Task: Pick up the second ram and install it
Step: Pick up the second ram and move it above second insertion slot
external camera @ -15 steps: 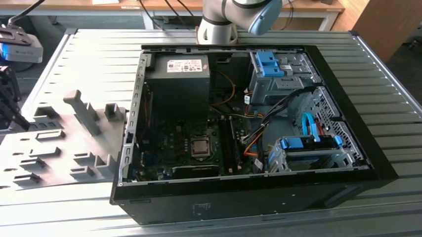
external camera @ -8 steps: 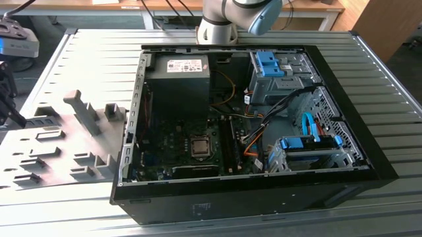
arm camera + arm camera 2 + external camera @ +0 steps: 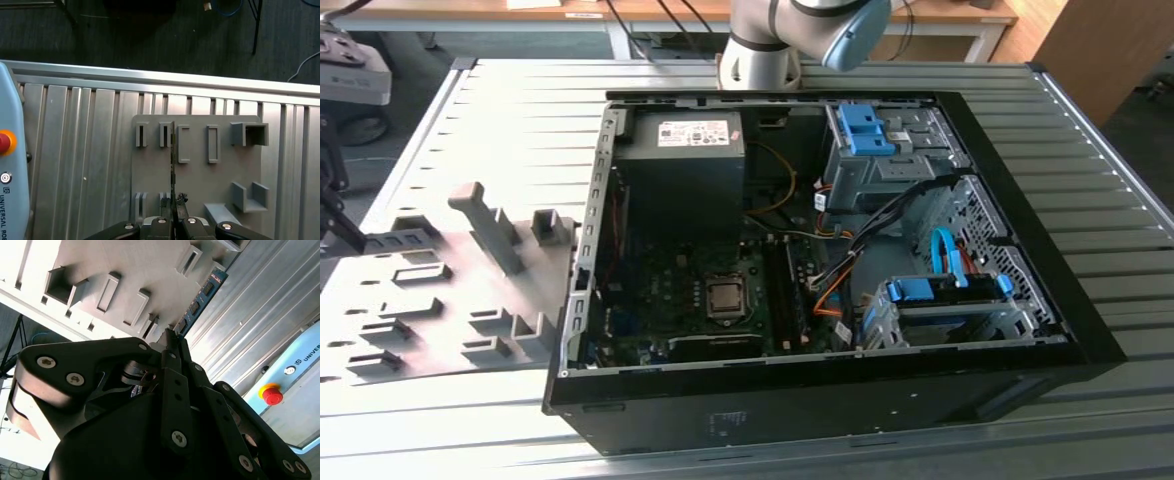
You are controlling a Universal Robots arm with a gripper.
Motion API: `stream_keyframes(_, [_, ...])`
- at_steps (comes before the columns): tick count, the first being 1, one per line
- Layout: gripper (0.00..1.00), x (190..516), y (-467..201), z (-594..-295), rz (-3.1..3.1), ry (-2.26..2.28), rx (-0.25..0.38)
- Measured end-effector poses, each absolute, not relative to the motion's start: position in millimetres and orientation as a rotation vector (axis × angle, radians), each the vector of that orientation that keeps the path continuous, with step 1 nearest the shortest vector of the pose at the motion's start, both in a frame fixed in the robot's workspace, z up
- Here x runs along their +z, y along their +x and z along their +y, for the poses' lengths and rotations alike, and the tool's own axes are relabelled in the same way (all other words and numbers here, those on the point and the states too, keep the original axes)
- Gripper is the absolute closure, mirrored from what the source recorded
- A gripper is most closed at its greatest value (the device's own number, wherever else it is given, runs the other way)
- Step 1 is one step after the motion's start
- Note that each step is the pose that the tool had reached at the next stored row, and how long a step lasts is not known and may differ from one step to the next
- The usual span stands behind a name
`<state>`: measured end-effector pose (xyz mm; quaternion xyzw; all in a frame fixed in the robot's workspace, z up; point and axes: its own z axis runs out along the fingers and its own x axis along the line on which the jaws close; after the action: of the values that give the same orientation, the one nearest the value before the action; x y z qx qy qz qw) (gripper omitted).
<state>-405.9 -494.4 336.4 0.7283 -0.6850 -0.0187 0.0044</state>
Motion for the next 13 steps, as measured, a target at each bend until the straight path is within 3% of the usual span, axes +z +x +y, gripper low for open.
stream_keyframes(13, [0.86, 353.9, -405.9, -494.4, -2.146, 2.282, -0.059])
